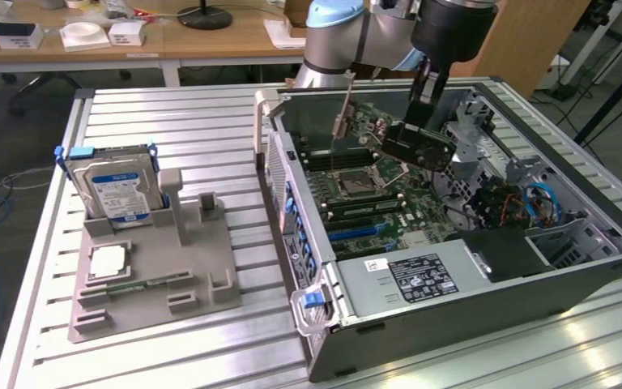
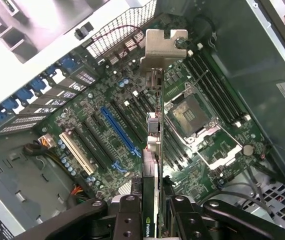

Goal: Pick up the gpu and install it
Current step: 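Insert the gpu into the slot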

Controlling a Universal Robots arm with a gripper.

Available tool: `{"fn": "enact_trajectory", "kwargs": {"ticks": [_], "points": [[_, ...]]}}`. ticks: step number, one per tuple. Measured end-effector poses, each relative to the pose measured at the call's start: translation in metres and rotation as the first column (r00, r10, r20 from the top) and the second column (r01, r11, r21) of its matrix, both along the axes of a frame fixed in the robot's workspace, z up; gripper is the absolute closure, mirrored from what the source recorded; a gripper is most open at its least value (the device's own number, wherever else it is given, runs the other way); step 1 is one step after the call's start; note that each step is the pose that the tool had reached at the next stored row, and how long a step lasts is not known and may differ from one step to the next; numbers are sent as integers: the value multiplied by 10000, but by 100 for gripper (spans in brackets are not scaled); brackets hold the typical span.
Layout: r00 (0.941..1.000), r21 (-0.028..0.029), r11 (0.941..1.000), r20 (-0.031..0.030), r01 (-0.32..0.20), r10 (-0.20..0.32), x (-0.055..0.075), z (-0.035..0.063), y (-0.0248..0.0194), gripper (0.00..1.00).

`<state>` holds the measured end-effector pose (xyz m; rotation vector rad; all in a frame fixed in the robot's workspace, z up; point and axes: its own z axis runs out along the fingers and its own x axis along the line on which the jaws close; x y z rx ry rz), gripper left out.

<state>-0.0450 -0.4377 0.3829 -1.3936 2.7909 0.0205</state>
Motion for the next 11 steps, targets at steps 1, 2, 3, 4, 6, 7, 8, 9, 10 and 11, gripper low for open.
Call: {"fn": "enact_trajectory", "kwargs": {"ticks": [1,2,3,4,6,7,8,9,10,11], "points": [[10000,3,10000,0,-69,69,0,-2,0,74],[9999,4,9999,0,-139,139,0,-4,0,74],[9998,7,9998,0,-209,209,0,-6,0,74],[9996,9,9996,0,-278,278,0,-8,0,74],[9991,13,9991,0,-422,422,0,-11,1,74],[9988,15,9988,1,-492,492,0,-13,1,74],[9984,17,9984,0,-564,564,0,-15,1,74],[9980,19,9980,1,-639,639,0,-18,1,74],[9974,20,9974,1,-717,717,0,-20,1,74],[9968,22,9968,0,-795,795,0,-22,2,74]]}}
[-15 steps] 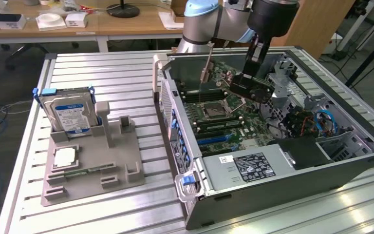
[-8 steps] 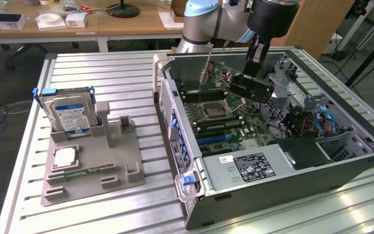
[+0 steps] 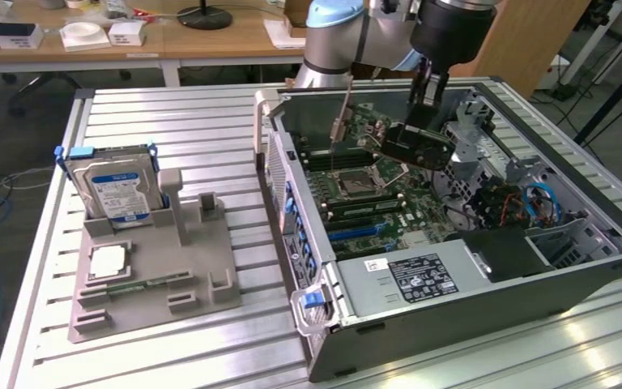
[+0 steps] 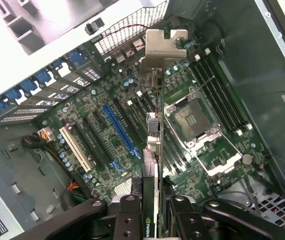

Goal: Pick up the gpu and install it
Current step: 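Insert the gpu into the slot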

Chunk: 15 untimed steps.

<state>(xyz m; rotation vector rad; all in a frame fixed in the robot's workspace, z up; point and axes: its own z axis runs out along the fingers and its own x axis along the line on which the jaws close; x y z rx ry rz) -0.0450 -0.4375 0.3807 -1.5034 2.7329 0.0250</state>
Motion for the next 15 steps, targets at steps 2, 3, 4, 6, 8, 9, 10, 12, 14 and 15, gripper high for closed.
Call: {"fn": "enact_trajectory", "kwargs": {"ticks": [2,3,4,6,8,9,10,12,14,15], "points": [[9999,3,9999,-1,-162,162,0,-4,0,74],[9997,5,9997,-1,-239,239,0,-6,1,74],[9995,6,9995,-1,-316,316,0,-8,1,74],[9989,9,9989,-1,-466,466,0,-11,1,74],[9981,14,9981,-1,-616,616,0,-16,1,74],[9976,16,9976,-1,-697,697,0,-18,2,74],[9970,18,9970,-1,-771,771,0,-20,2,74],[9958,22,9958,0,-920,920,0,-24,2,74],[9943,25,9943,0,-1069,1069,0,-28,2,74],[9934,27,9934,0,-1143,1143,0,-30,3,74]]}}
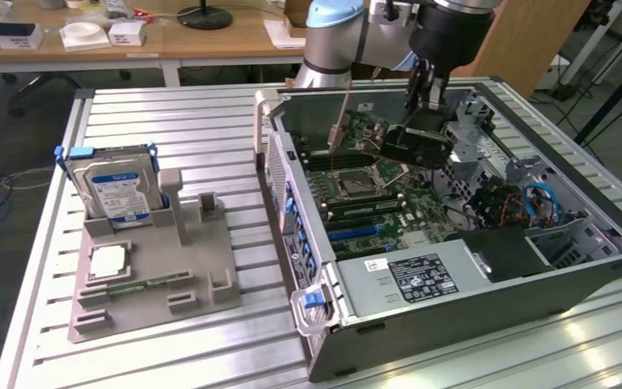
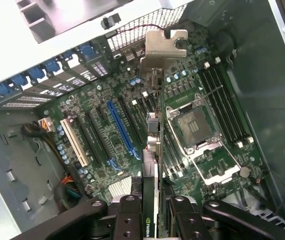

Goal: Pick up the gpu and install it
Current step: 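Insert the gpu into the slot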

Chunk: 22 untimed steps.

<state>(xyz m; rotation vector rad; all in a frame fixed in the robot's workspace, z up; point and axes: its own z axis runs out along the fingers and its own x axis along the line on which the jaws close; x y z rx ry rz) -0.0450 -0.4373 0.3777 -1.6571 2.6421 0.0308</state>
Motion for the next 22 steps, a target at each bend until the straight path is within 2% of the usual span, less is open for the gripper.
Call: {"fn": "enact_trajectory", "kwargs": {"ticks": [11,17,22], "points": [[9967,22,9967,1,-815,815,0,-22,1,74],[9919,33,9919,1,-1273,1273,0,-34,2,74],[9854,42,9853,-2,-1705,1705,0,-43,4,74]]}}
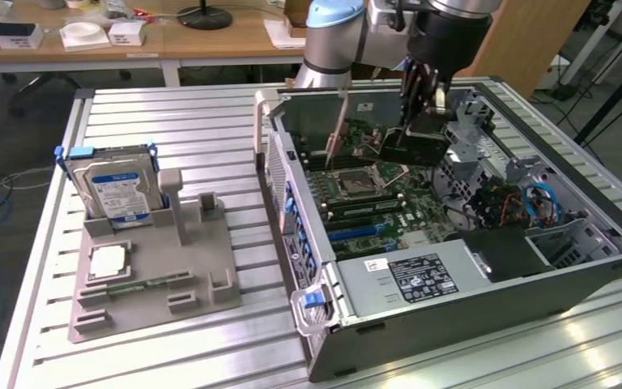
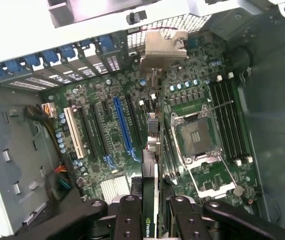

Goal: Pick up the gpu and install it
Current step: 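Insert the gpu into the slot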

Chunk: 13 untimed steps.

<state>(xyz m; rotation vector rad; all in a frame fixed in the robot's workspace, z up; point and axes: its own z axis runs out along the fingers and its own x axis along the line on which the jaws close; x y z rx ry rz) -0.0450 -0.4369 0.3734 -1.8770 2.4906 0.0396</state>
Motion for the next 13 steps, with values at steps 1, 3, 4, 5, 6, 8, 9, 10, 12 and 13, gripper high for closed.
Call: {"fn": "enact_trajectory", "kwargs": {"ticks": [1,3,4,5,6,8,9,10,12,13], "points": [[10000,3,10000,0,-83,83,0,-2,0,74],[9997,7,9997,-1,-251,251,0,-5,1,74],[9994,10,9994,-1,-332,332,0,-7,1,74],[9991,11,9991,-2,-417,417,0,-8,1,74],[9987,15,9987,-1,-505,505,0,-10,1,74],[9977,19,9977,-2,-673,673,0,-14,2,74],[9971,22,9971,-2,-763,763,0,-16,2,74],[9964,25,9964,-2,-847,847,0,-18,2,74],[9947,31,9947,-2,-1028,1028,0,-21,3,74],[9937,34,9937,-2,-1121,1121,0,-23,4,74]]}}
